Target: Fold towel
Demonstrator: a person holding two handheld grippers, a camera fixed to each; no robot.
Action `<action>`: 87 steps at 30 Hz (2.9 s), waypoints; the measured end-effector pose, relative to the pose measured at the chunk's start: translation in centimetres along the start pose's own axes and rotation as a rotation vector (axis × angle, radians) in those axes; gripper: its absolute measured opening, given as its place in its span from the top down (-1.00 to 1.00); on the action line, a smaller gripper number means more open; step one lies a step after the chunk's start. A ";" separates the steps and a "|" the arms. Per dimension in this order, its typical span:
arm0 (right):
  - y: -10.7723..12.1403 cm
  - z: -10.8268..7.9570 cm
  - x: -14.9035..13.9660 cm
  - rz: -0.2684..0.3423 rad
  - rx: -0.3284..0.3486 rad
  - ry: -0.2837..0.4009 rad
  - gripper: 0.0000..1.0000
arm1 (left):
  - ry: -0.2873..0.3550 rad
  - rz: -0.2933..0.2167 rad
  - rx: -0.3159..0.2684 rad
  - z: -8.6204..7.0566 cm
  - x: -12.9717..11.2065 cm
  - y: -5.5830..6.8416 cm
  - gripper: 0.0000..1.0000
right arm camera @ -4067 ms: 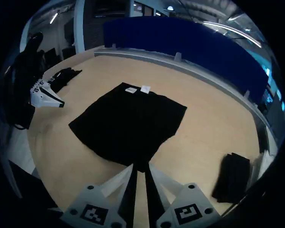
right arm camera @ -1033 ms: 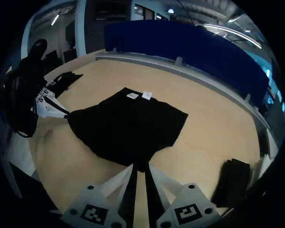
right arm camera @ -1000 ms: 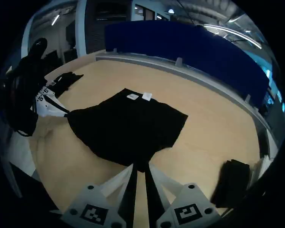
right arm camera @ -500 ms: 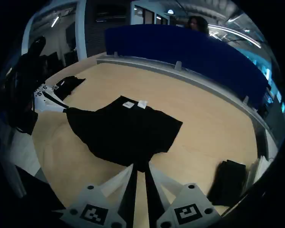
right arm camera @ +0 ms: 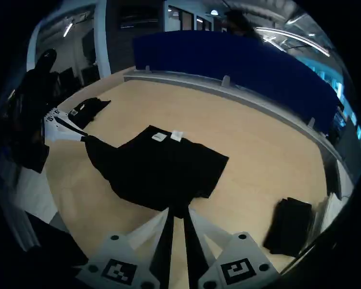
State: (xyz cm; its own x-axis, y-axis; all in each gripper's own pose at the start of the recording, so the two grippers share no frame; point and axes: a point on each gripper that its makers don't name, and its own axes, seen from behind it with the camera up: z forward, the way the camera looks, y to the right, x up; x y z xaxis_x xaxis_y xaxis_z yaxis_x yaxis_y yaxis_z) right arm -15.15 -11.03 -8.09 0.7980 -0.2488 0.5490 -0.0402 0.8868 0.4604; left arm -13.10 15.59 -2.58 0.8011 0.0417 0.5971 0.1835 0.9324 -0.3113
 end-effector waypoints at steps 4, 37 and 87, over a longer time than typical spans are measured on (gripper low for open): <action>0.7 0.2 0.8 0.005 -0.007 0.010 0.73 | 0.015 0.005 0.006 0.4 1.0 -0.4 0.85; 8.5 10.3 3.1 0.068 -0.070 -0.037 0.73 | 0.033 0.017 0.042 10.5 6.1 -6.5 0.86; 11.7 13.2 3.1 0.151 -0.159 0.005 -0.93 | 0.034 -0.009 0.154 12.1 6.1 -11.0 -0.86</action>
State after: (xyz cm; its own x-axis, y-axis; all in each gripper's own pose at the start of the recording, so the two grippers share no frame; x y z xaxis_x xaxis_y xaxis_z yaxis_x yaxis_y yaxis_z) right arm -21.09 -6.55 8.21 0.7930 -0.1068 0.5998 -0.0646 0.9642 0.2572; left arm -17.11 9.90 13.43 0.8191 0.0228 0.5732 0.1035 0.9769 -0.1869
